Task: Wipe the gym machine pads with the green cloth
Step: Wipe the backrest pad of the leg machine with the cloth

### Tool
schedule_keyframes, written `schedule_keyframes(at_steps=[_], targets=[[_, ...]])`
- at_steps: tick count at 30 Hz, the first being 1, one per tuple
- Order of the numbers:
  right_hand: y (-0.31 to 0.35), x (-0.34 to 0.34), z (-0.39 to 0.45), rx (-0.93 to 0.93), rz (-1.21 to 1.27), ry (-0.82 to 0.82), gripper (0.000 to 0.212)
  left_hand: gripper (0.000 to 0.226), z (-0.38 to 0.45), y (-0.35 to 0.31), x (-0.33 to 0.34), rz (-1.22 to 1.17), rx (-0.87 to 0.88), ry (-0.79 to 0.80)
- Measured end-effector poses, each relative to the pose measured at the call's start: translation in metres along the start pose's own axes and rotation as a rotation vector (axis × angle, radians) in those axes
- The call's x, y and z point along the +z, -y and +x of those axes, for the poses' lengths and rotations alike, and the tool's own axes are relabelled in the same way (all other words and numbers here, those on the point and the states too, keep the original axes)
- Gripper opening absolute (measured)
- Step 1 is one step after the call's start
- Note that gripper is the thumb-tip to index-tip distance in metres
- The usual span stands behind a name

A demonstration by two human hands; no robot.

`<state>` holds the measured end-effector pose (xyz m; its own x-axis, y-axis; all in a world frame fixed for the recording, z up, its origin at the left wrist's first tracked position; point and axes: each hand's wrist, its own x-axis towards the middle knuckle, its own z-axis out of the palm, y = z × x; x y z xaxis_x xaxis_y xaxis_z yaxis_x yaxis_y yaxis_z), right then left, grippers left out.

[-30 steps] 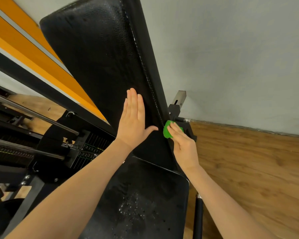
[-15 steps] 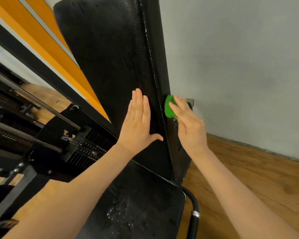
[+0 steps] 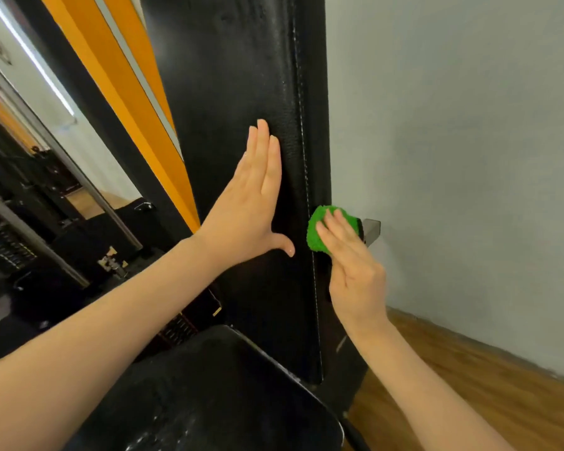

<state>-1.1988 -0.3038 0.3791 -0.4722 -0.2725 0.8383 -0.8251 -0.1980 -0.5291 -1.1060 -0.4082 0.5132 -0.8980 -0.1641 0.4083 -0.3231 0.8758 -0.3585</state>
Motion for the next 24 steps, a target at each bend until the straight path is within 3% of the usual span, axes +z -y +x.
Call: schedule_keyframes(at_steps=[6, 13, 18, 24], targets=[[-0.021, -0.004, -0.05, -0.021, 0.04, 0.065, 0.038, 0.143, -0.02, -0.011, 0.005, -0.019, -0.009, 0.059], [-0.008, -0.03, 0.023, -0.13, 0.07, -0.181, 0.037, 0.142, -0.049, -0.04, 0.032, -0.034, -0.096, 0.065], [-0.003, -0.011, 0.055, -0.165, 0.097, 0.018, 0.042, 0.141, -0.05, -0.041, 0.036, -0.056, -0.125, 0.079], [-0.02, 0.012, -0.013, -0.136, 0.076, -0.035, 0.051, 0.138, -0.044, -0.039, 0.037, -0.047, -0.146, 0.091]])
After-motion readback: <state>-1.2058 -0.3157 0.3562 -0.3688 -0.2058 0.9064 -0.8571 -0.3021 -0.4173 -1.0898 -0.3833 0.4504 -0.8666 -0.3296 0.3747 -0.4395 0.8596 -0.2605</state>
